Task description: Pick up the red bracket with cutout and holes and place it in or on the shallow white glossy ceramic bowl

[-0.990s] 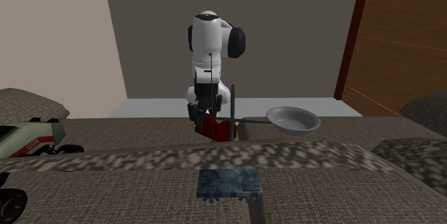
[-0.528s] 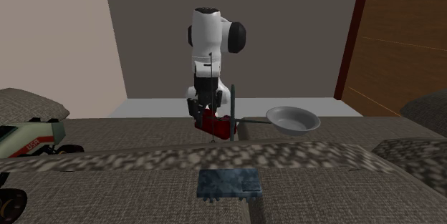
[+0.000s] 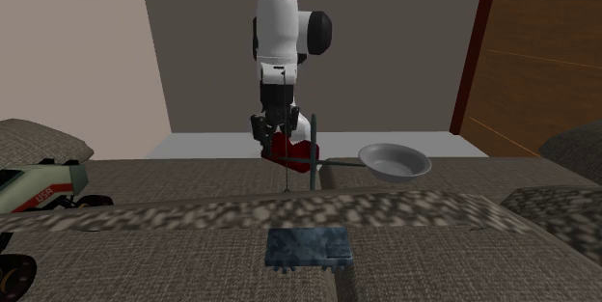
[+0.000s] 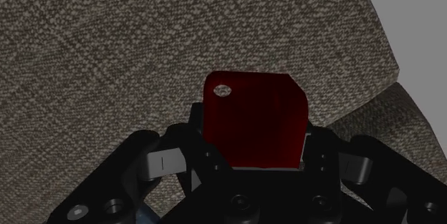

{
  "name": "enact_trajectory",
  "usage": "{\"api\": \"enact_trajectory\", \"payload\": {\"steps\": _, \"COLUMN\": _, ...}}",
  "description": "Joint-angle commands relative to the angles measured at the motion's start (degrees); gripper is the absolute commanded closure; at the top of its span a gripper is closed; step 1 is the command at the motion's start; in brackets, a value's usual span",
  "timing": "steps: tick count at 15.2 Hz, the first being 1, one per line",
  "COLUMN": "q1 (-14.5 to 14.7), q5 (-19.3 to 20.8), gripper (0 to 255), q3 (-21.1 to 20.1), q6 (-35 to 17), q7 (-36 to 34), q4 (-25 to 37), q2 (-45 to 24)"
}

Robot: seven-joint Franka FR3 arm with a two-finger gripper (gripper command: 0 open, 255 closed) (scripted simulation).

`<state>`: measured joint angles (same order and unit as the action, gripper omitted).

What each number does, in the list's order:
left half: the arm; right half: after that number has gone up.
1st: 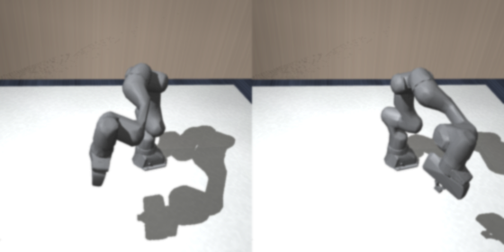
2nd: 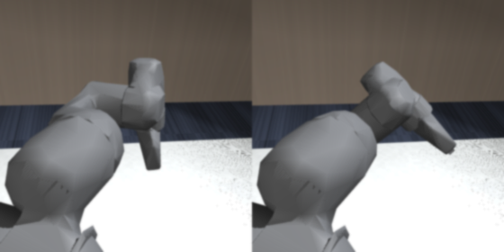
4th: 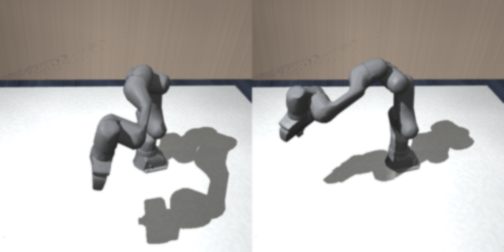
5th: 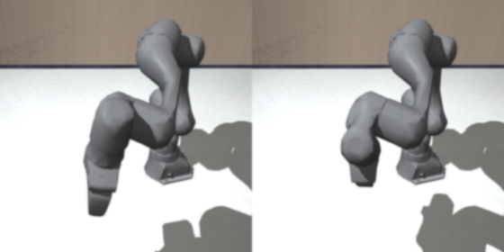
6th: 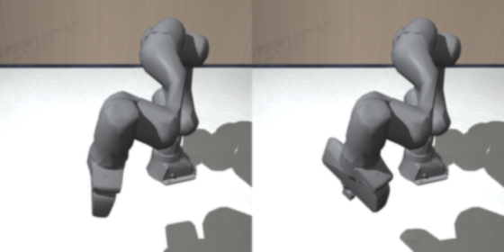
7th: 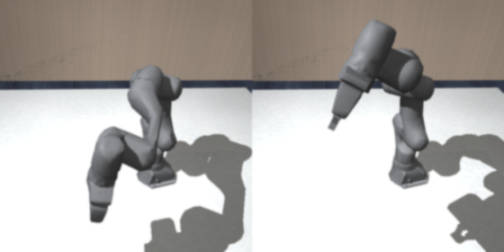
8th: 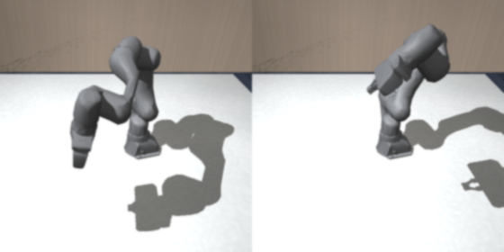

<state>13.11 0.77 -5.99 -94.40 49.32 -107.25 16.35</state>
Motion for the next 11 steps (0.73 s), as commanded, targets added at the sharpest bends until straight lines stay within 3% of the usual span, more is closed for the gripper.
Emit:
{"api": "enact_trajectory", "payload": {"steps": 1, "q1": 0.0, "q5": 0.0, "gripper": 255, "q3": 0.0, "q6": 1.7, "q7": 0.0, "q4": 2.0, "q2": -0.3}}
{"api": "enact_trajectory", "payload": {"steps": 11, "q1": -0.1, "q5": 0.3, "gripper": 255, "q3": -0.1, "q6": 9.7, "q7": 0.1, "q4": 12.9, "q2": -3.2}}
